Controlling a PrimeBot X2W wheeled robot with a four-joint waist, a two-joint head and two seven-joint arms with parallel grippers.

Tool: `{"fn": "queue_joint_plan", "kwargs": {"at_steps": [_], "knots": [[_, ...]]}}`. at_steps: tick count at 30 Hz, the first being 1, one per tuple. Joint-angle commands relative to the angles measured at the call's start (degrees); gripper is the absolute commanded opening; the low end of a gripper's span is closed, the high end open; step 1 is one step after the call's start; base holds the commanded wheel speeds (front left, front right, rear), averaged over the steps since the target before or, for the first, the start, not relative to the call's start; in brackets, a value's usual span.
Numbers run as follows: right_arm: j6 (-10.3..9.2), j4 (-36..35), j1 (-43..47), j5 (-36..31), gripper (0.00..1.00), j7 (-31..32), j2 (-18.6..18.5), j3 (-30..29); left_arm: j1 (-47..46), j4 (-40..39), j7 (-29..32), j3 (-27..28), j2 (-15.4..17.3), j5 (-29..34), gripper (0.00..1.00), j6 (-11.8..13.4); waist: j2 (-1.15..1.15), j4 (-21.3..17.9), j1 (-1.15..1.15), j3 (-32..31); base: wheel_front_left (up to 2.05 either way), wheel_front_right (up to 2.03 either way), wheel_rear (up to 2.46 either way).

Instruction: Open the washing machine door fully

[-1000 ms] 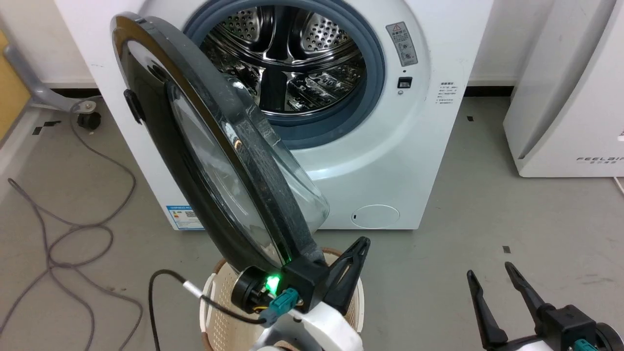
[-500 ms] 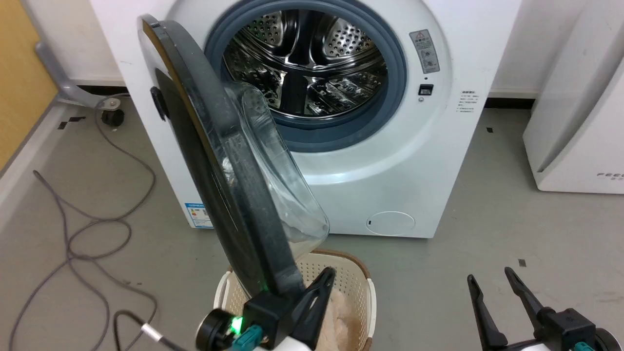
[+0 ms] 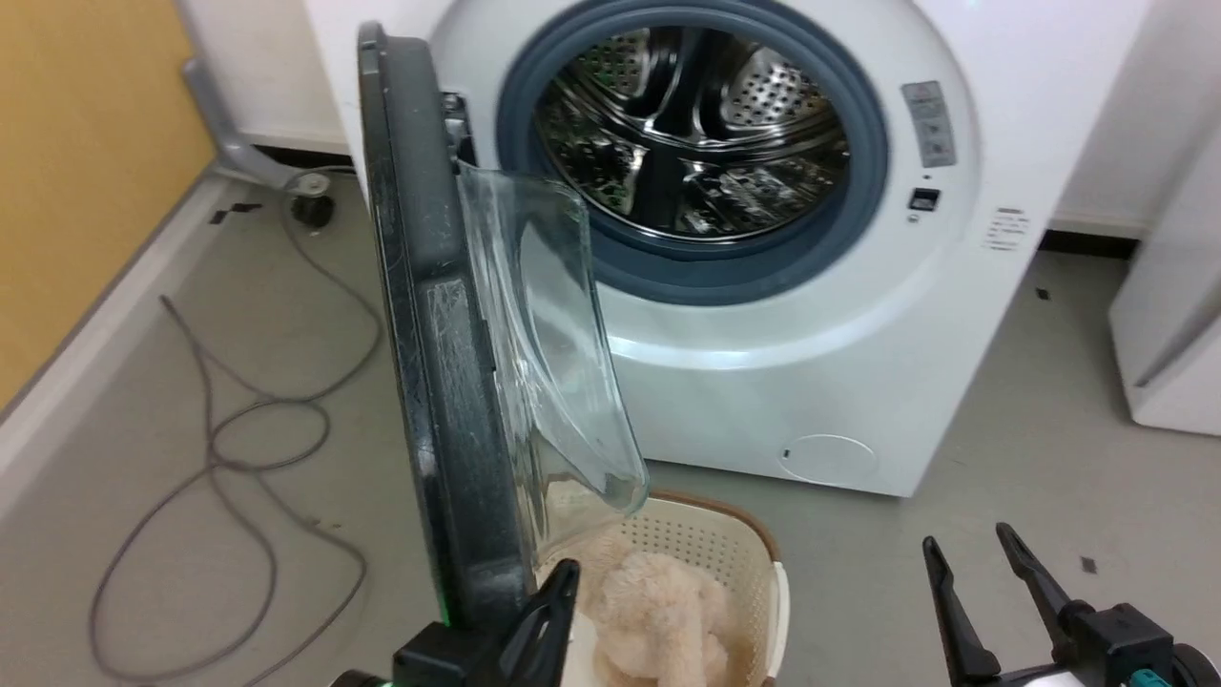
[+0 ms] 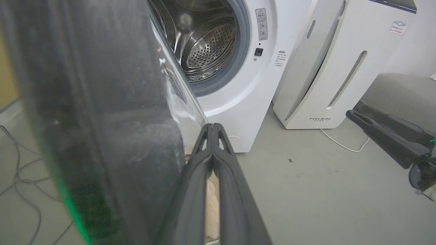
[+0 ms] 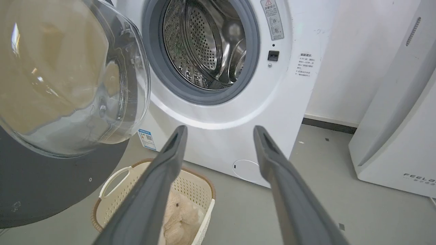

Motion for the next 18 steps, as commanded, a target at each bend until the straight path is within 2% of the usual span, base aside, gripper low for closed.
{"fn": "queue_joint_plan", "kwargs": {"at_steps": [1,12,18], "knots": [[0.03,-0.2,0.2,0.0,1.0,-0.1,0.2,-0.1,1.2,-0.6,-0.3,1.0,0.7,-0.1,0.0,0.9,0.0,1.8,0.0,-0.1,0.0,0.0,0.0],[0.03,-0.9,-0.1,0.1,1.0,0.4,0.2,0.0,2.4,-0.2,-3.7,8.6,3.6,-2.3,0.0,3.1,0.0,7.0,0.0,0.5,0.0,0.0,0.0],[0.03,-1.0,-0.6,0.1,1.0,0.6,0.2,-0.1,-0.4,5.2,-8.1,15.0,4.1,-7.1,0.0,1.8,0.0,8.2,0.0,1.3,0.0,0.0,0.0]]}}
